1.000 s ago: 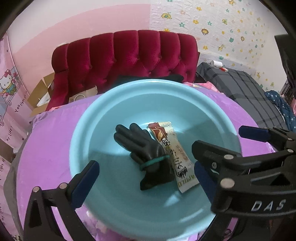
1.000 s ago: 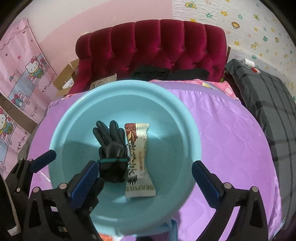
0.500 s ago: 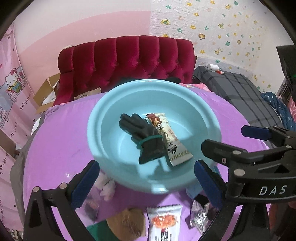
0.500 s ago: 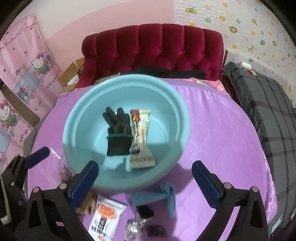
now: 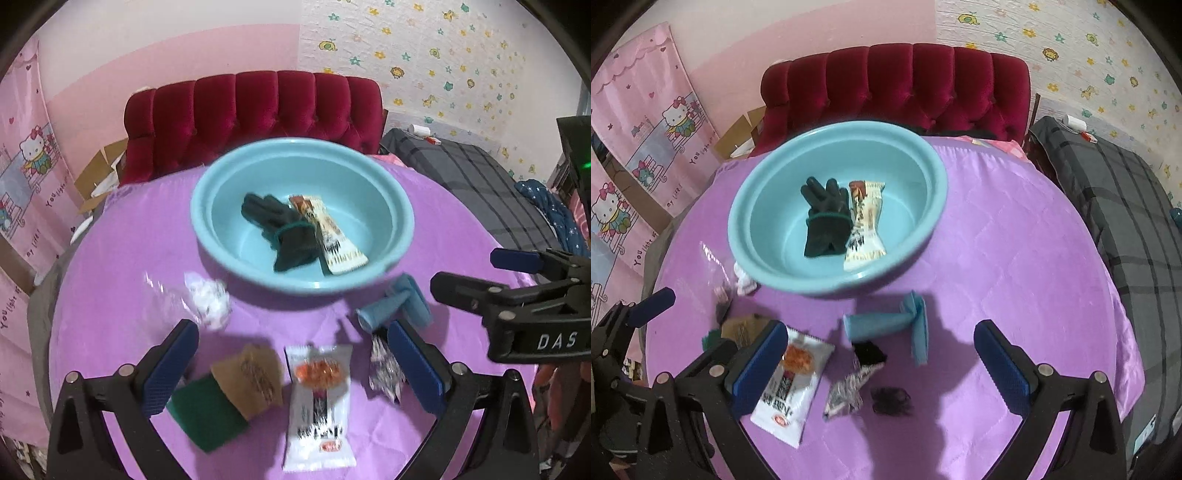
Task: Organize soft objects
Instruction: 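Withdraw both tools from the basin back over the table items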
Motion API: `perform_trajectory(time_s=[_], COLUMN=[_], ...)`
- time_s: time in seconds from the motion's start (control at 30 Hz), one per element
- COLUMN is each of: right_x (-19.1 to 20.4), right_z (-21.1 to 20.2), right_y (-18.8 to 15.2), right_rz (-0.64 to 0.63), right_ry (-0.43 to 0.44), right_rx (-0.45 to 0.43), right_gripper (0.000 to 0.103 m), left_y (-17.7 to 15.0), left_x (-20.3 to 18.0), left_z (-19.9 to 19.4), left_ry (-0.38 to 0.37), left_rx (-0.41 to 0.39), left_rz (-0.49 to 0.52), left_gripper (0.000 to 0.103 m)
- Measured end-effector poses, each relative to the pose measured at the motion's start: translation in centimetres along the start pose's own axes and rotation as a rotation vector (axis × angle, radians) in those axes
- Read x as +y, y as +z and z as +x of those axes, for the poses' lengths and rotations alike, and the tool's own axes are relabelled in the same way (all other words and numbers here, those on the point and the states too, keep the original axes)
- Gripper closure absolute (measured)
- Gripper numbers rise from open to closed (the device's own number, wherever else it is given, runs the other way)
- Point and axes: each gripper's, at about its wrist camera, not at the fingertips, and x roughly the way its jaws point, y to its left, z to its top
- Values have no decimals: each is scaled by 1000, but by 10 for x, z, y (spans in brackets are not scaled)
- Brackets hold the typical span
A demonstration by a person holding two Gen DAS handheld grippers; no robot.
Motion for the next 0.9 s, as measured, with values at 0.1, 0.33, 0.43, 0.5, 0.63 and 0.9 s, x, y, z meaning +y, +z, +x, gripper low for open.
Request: perform_trajectory(time_s=[0.1, 0.33, 0.43, 0.5, 0.63, 0.9], right_x=[-4, -7, -8, -8, -9, -8], right_z=[-5, -16, -18, -18, -17, -11], right_y=[-16, -44, -55, -63, -76, -101], right_rz=[2, -5, -7, -8, -12, -17], right_ry=[7, 8, 11, 15, 23, 25], right_rx=[-5, -27, -35, -39, -47, -74], right_gripper=[0, 0, 0, 0, 0, 0], left_y=[-13, -36, -46, -53, -64, -91], left_x=[-3, -5, -5, -5, -7, -12], left_z=[-4, -15, -19, -20, -22, -18], left_ry=[6, 1, 1, 2, 8, 18], left_rx=[0, 0, 4, 7, 9, 18], left_rz=[11, -6, -16, -21, -15, -11], left_gripper=[0, 0, 0, 0, 0, 0])
